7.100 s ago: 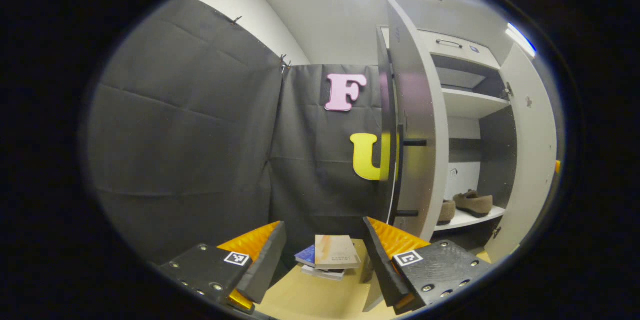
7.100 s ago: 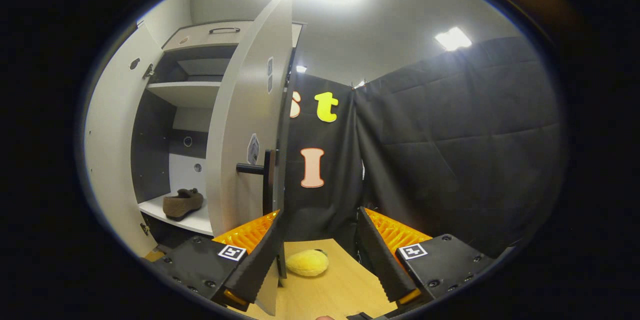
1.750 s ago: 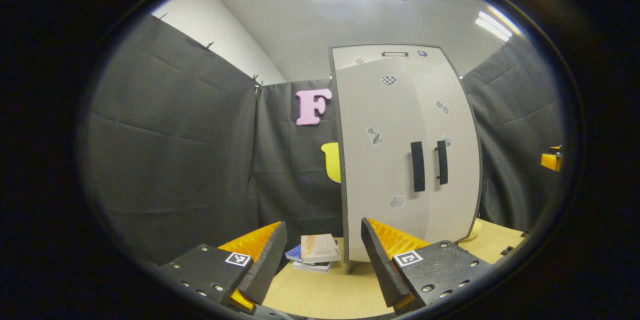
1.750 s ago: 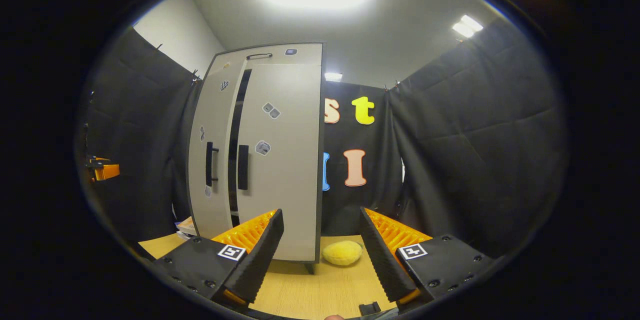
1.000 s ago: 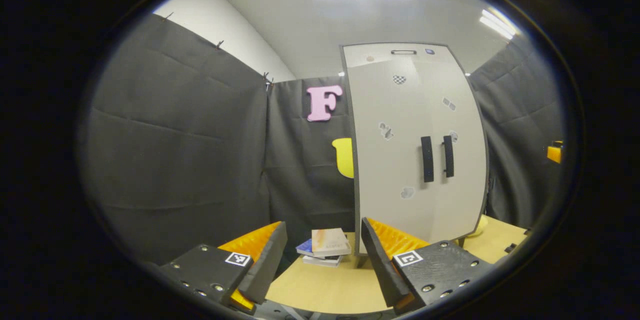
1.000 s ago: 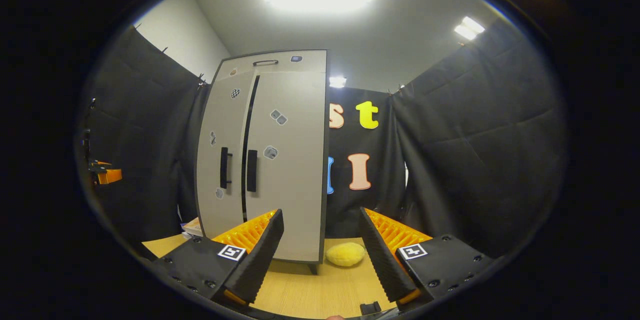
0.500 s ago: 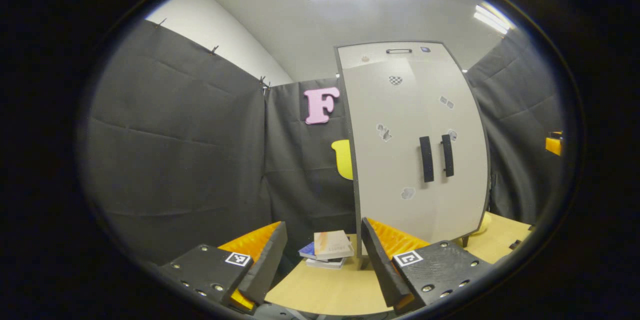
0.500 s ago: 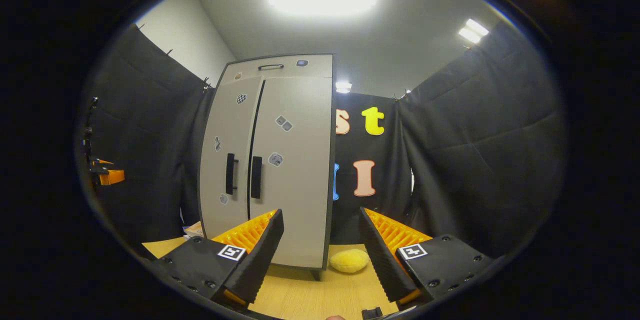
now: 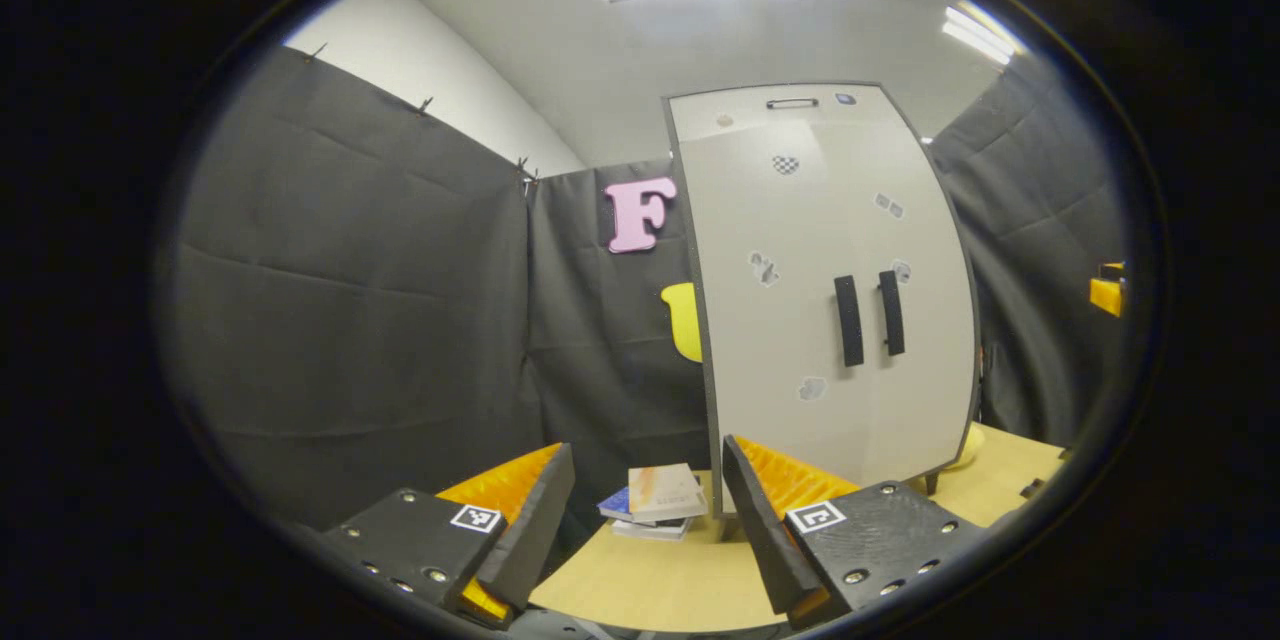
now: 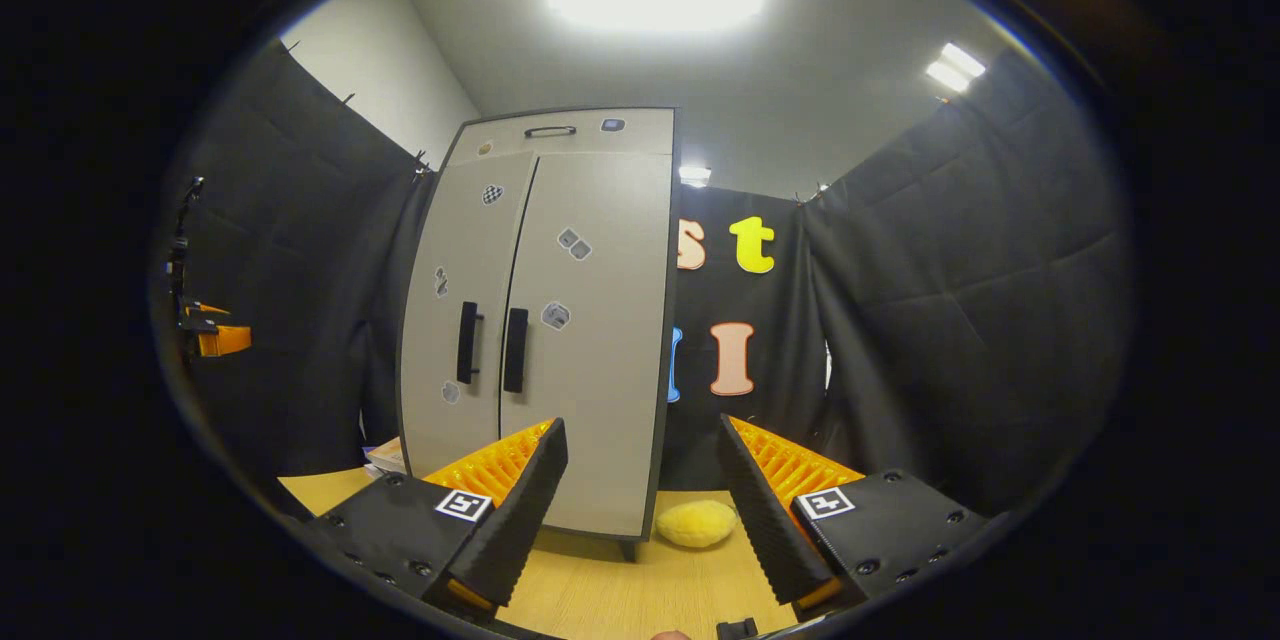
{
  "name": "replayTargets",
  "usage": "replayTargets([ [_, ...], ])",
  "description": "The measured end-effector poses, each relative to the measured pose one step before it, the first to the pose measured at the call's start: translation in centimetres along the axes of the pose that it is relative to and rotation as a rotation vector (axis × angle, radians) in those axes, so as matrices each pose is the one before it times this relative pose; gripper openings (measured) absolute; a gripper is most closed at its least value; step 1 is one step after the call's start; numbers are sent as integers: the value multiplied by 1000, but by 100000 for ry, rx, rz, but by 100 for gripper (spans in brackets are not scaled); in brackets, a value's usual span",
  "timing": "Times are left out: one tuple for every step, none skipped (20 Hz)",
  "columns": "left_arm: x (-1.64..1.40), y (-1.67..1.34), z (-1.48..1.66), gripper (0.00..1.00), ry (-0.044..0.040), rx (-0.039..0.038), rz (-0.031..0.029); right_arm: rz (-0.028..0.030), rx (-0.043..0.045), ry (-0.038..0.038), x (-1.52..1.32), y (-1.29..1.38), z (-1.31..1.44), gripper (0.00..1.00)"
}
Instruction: Grab one shoe with the right hand and put it into the shoe cabinet, grab the other shoe with the left hand and put it into the shoe cabinet; then close the right door with the right hand and the left door with the left hand.
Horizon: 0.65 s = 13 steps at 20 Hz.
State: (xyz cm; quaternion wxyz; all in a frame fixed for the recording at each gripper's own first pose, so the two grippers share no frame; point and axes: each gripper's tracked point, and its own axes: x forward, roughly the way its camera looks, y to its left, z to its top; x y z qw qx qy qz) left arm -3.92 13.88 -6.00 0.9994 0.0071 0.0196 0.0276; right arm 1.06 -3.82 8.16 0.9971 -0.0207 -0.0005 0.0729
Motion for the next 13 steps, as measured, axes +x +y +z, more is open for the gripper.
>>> replayTargets([
  [46, -12, -104, 91, 336, 196, -70, -6, 185, 86, -66, -103, -80, 92],
  [86, 15, -67, 91, 416, 315, 202, -58, 314, 213, -105, -135, -83, 92],
  [-2, -89, -18, 91, 181, 181, 144, -52, 323, 138, -59, -64, -74, 92],
  [50, -73, 7, 91, 132, -103, -26, -16, 419, 248, 43, -92, -158, 92],
  [-127, -2, -48, 91, 100, -134, -62, 44, 327, 124, -75, 67, -16, 92],
  [68, -7, 34, 87, -40, 60, -55, -91, 104, 73, -22, -55, -8, 95],
  [-115, 39, 8, 87, -113, 242, 21, -64, -25, 57, -270, -121, 3, 92],
  [-12, -36, 71, 87, 4, 218, -99, -110, -17, -35, -41, -60, 41, 95],
  [-93, -74, 42, 91, -101, 134, -59, -23, 70, -210, 44, -4, 22, 95],
  [89, -15, 25, 91, -48, 125, -96, -50, 158, -271, 138, 32, 75, 92],
  [-58, 2, -31, 91, 71, 139, 49, -16, 179, -179, -10, 27, 9, 92],
  [45, -52, -2, 91, 79, 13, -102, -99, 176, -24, 114, 6, 2, 92],
  [-22, -21, -31, 91, 45, -54, -154, -26, 219, 115, -132, -50, -44, 92],
])
